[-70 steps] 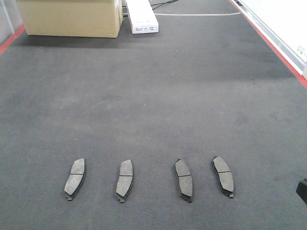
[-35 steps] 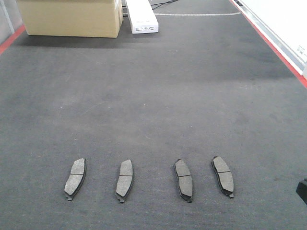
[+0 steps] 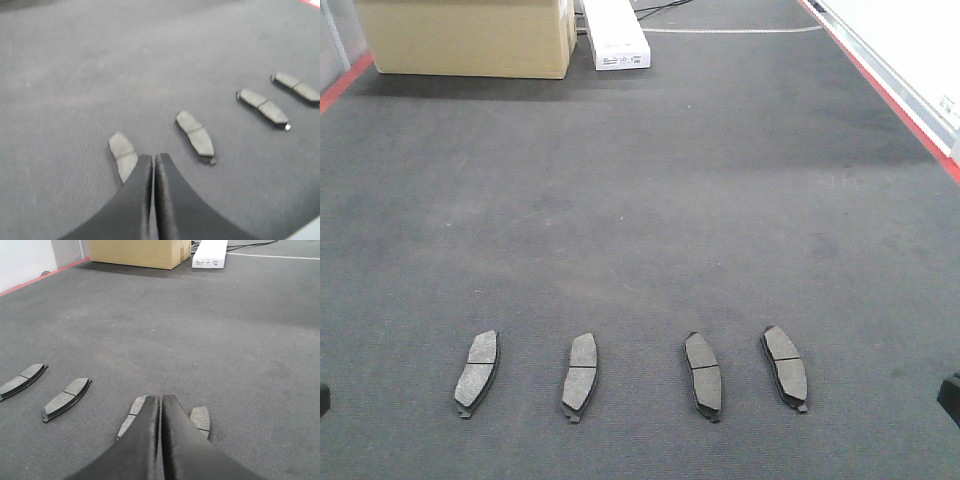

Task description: Move and align brake pads A on conveyor

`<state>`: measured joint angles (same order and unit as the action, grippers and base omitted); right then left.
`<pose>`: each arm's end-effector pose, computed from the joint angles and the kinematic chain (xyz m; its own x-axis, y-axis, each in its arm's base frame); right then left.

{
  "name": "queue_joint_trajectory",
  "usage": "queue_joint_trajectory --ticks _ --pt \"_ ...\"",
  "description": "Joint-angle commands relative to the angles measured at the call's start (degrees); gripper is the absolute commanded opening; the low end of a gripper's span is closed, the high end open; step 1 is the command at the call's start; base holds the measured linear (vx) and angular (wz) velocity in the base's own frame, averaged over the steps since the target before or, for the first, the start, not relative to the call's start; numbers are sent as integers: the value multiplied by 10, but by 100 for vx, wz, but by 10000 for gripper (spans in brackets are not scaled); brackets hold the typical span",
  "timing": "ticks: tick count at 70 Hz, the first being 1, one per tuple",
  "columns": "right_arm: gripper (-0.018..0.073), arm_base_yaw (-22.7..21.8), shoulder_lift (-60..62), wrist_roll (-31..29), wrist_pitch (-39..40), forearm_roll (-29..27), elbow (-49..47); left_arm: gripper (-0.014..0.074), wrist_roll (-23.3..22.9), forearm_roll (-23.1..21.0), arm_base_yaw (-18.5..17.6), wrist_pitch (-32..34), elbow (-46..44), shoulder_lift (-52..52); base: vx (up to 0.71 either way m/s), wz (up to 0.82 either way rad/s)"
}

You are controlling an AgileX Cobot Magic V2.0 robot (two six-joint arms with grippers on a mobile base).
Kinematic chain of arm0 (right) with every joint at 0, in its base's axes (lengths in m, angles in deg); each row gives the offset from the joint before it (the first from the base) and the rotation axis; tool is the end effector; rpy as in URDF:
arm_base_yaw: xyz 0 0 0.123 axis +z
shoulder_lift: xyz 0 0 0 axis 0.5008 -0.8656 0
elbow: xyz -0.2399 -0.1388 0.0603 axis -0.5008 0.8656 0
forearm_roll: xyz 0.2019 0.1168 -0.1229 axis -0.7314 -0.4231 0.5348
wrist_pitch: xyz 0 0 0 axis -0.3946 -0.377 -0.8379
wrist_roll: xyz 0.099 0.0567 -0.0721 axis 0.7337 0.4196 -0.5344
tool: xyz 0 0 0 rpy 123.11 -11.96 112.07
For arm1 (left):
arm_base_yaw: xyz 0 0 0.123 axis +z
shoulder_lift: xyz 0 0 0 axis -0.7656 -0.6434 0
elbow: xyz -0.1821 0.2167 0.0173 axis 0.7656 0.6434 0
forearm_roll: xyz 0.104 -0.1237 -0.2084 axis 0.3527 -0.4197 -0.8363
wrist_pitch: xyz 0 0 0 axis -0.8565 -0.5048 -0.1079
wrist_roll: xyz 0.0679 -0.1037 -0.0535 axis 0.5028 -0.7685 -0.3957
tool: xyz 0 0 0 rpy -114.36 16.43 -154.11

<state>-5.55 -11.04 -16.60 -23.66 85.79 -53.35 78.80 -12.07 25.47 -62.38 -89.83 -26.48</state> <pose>0.1159 0.0495 0.2700 -0.2261 -0.0605 -0.9722 -0.3865 0.9217 0.0325 0.1255 -0.0580 0.2651 -0.3452 0.1449 -0.9273 0.4158 0.9094 -0.0126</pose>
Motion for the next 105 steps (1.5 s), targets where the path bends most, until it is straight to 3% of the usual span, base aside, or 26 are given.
queue_joint_trajectory --ticks 1,10,28,42,60,105 --pt "-3 -1 -5 -5 44 7 -15 -6 0 -5 -1 61 -14 9 0 0" --pt "-3 -1 -5 -5 44 7 -15 -6 0 -2 40 75 1 64 0 0" --pt "-3 -1 -5 -5 44 7 -15 -6 0 38 183 119 72 177 0 0" --pt "-3 -1 -5 -5 44 7 -15 -6 -3 42 254 181 149 227 0 0" --pt "-3 -1 -5 -5 44 7 -15 -6 -9 39 266 249 269 236 0 0" --pt "-3 -1 -5 -5 43 7 -15 -6 -10 37 265 237 269 236 0 0"
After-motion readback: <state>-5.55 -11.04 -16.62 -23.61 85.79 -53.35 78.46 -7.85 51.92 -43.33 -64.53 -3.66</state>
